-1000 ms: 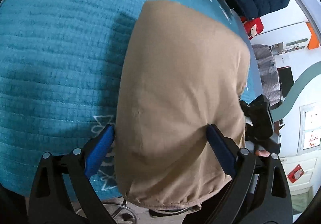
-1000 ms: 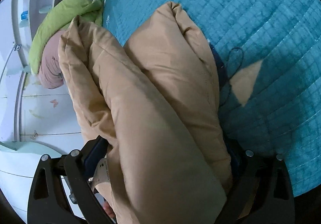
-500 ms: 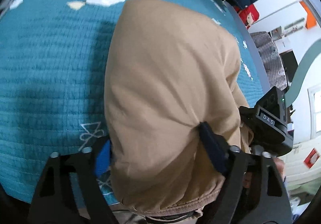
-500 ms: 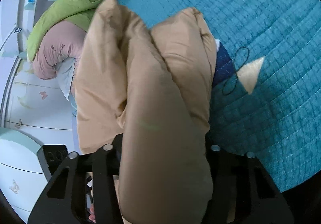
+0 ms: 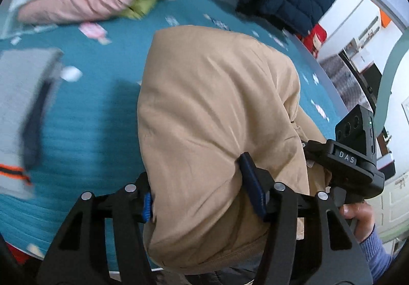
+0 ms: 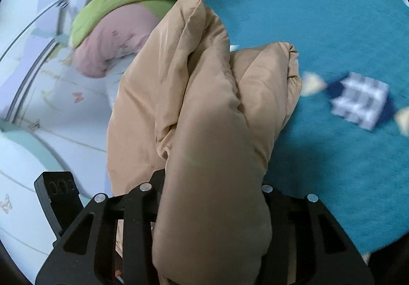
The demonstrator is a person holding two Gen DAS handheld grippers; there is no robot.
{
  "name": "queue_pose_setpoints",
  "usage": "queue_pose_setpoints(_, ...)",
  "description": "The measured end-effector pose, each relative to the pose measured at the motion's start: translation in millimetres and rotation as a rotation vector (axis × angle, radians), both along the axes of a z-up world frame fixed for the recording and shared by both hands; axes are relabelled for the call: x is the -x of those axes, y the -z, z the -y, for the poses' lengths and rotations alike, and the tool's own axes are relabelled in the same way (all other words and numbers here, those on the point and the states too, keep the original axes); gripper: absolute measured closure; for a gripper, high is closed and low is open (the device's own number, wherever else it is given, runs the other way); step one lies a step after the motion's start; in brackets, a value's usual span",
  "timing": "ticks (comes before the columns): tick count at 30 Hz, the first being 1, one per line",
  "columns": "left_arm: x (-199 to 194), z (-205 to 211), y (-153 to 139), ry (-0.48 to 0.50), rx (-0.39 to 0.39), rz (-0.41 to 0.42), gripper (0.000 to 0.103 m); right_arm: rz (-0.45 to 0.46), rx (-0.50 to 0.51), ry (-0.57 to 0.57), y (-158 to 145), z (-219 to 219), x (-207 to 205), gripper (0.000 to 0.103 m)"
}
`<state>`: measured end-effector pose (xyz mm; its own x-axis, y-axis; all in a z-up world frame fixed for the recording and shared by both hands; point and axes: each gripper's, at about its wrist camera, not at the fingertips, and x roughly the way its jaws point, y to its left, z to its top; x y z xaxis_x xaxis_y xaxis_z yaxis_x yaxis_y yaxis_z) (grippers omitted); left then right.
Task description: Fold large clothes
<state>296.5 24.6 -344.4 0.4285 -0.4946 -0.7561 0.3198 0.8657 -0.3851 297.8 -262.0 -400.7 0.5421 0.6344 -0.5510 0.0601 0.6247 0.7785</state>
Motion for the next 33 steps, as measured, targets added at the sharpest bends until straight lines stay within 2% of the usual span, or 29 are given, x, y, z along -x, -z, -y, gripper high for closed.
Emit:
queue_pose_setpoints(2,-6.4,-29.1,-14.6,-0.03,-0.001,0.022,0.046,0.023,-0.033,-0.044,-8.3,-28.1,-19.5,0.064)
queue_pose_setpoints(5,-20.9,-95.5,-38.5,-0.101,-0.024,0.065,0.046,0.054,-0.076,-0.11,-19.5,-84.9,-50.9,0.064)
queue_pose_setpoints(10,-43.4,-187.0,-67.5,-0.194,-0.099,0.109,0.046,0.054,-0.173,-0.181,-16.7,-182.5,-103.7,0.063)
queue_pose_setpoints(13,-57.7,-236.8,-71.7,-0.237,-0.134,0.1,0.046,0.036,-0.197,-0.218,-7.9,-240.0,-126.2,0.063)
queue_pose_setpoints(18,-79.9,-297.6,-55.9,-0.293,-0.175,0.087,0.046,0.018,-0.167,-0.249,14.1,-299.8,-146.1,0.061)
queue_pose_setpoints(21,-94.1,-318.5,-34.7,-0.32,-0.19,0.047,0.046,0.007,-0.117,-0.243,34.0,-314.5,-142.3,0.057)
queue_pose_setpoints(23,-102.1,-328.2,-17.3,-0.34,-0.199,0.008,0.044,0.002,-0.073,-0.23,43.9,-318.4,-137.8,0.05)
queue_pose_setpoints(25,-100.9,-332.2,-3.5,-0.369,-0.211,-0.001,0.035,0.006,-0.028,-0.212,49.2,-316.4,-135.1,0.039)
queue_pose_setpoints(26,-98.5,-333.1,-1.7,-0.379,-0.202,0.003,0.03,0.001,-0.013,-0.193,49.4,-311.9,-133.7,0.037)
queue_pose_setpoints(28,-92.3,-333.1,-2.9,-0.395,-0.195,0.015,0.024,0.012,0.027,-0.166,44.6,-299.1,-127.5,0.03)
queue_pose_setpoints(31,-81.7,-322.5,-9.8,-0.406,-0.271,0.049,0.018,0.074,0.107,-0.146,25.4,-281.5,-114.9,0.027)
queue_pose_setpoints(33,-71.3,-316.5,-15.5,-0.414,-0.311,0.083,0.017,0.114,0.223,-0.136,9.4,-273.7,-105.7,0.026)
